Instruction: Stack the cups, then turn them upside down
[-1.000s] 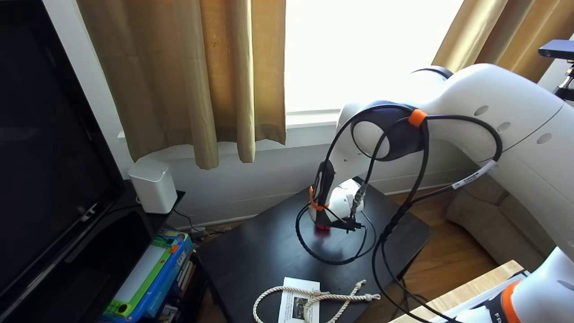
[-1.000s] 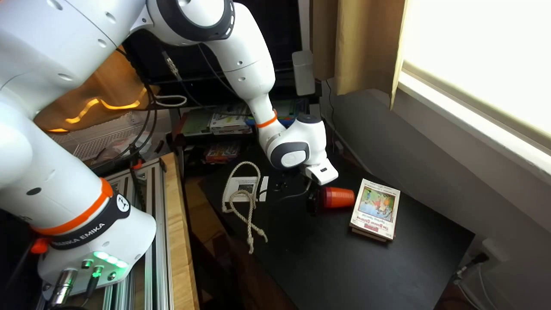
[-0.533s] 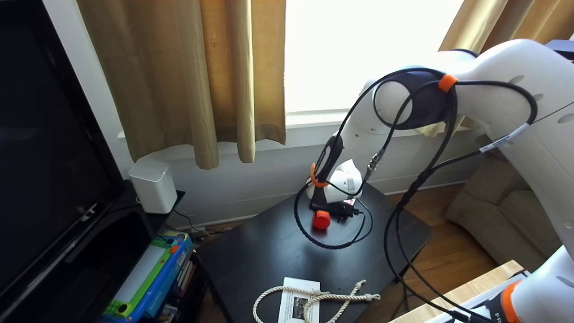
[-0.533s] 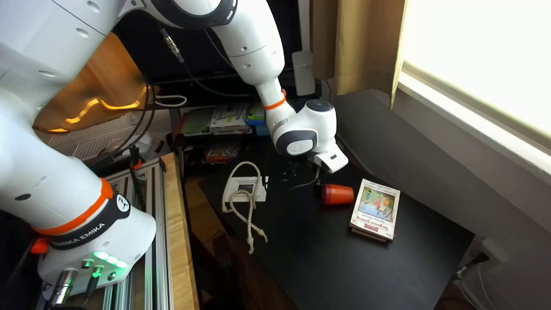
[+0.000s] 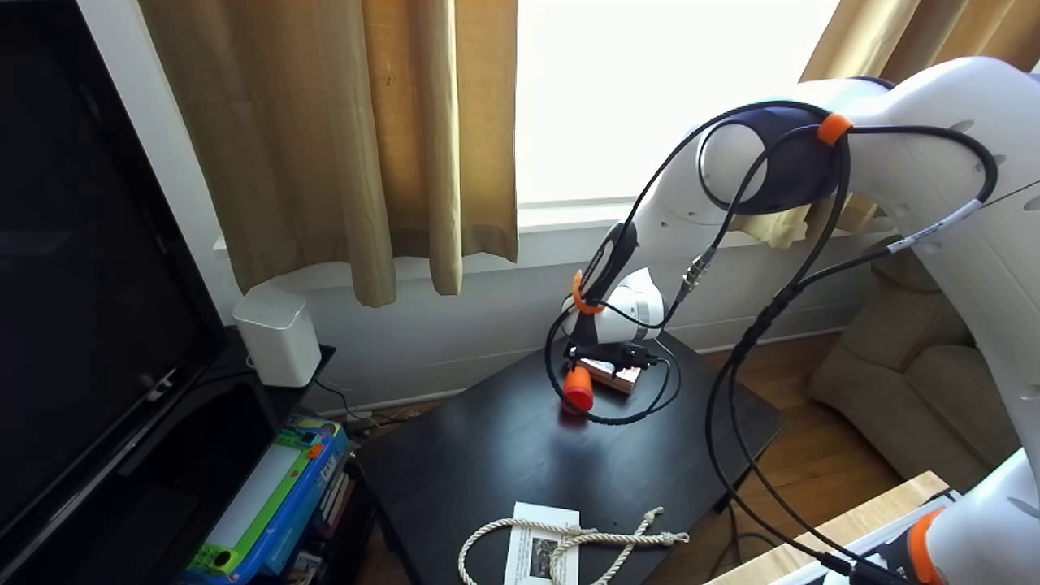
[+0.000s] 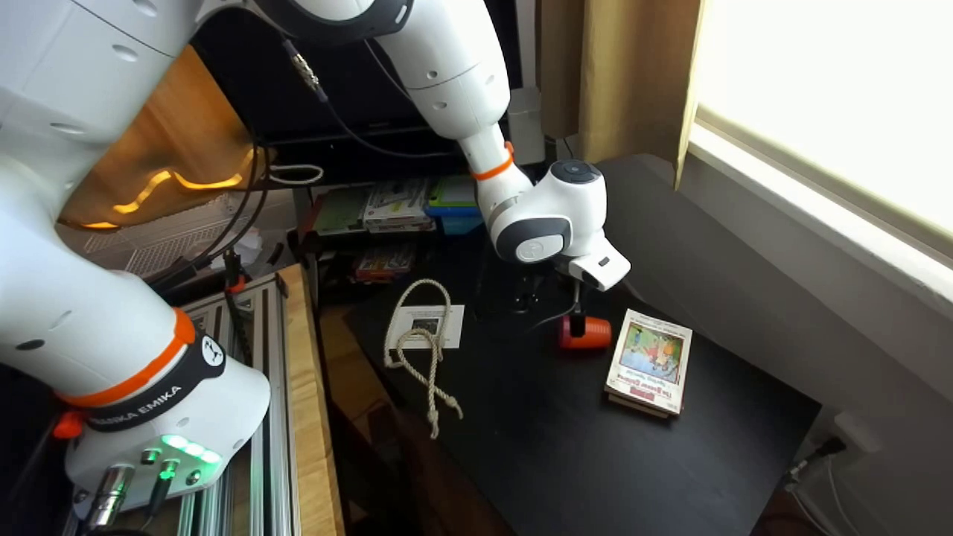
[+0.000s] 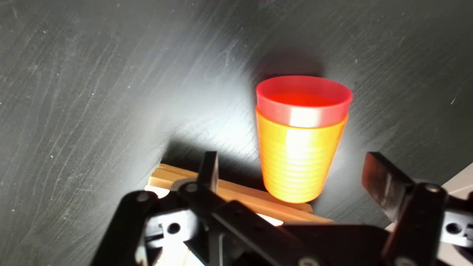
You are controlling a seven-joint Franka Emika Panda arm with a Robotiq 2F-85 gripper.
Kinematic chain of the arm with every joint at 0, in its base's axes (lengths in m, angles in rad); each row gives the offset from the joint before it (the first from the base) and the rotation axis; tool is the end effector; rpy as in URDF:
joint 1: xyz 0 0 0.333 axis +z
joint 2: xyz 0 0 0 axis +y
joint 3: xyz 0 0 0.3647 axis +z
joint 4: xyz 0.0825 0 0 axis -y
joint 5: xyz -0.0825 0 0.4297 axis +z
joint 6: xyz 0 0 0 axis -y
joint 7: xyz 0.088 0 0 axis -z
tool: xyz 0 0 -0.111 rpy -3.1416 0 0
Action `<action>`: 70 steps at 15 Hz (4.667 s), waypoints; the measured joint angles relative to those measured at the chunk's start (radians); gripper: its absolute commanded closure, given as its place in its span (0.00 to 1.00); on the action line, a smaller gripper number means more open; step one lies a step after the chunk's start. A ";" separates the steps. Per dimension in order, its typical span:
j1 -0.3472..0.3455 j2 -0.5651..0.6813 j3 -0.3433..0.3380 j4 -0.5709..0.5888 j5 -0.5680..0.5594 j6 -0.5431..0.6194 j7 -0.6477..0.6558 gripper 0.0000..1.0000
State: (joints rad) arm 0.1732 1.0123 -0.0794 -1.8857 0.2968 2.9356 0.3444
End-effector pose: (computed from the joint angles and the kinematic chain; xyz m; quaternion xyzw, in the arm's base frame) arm 0.6271 0.0381 -0.0461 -0.9685 0.2479 -0.0235 0.0055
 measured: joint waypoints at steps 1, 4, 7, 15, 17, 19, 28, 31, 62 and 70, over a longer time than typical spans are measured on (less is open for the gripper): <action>-0.002 0.012 0.000 0.014 -0.008 0.000 -0.005 0.00; -0.007 0.059 0.000 0.072 -0.015 0.000 -0.013 0.00; -0.014 0.117 0.000 0.142 -0.018 0.000 -0.019 0.00; -0.048 0.237 0.018 0.299 -0.023 -0.029 -0.038 0.00; -0.060 0.260 0.024 0.329 -0.024 -0.045 -0.045 0.00; -0.071 0.279 0.029 0.355 -0.025 -0.077 -0.055 0.00; -0.119 0.296 0.053 0.414 -0.025 -0.256 -0.070 0.26; -0.141 0.305 0.074 0.434 -0.025 -0.311 -0.077 0.44; -0.106 0.278 0.078 0.388 -0.024 -0.221 0.013 0.01; -0.117 0.294 0.074 0.410 -0.025 -0.222 -0.029 0.13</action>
State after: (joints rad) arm 0.0566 1.3063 -0.0051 -1.4756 0.2720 2.7139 0.3154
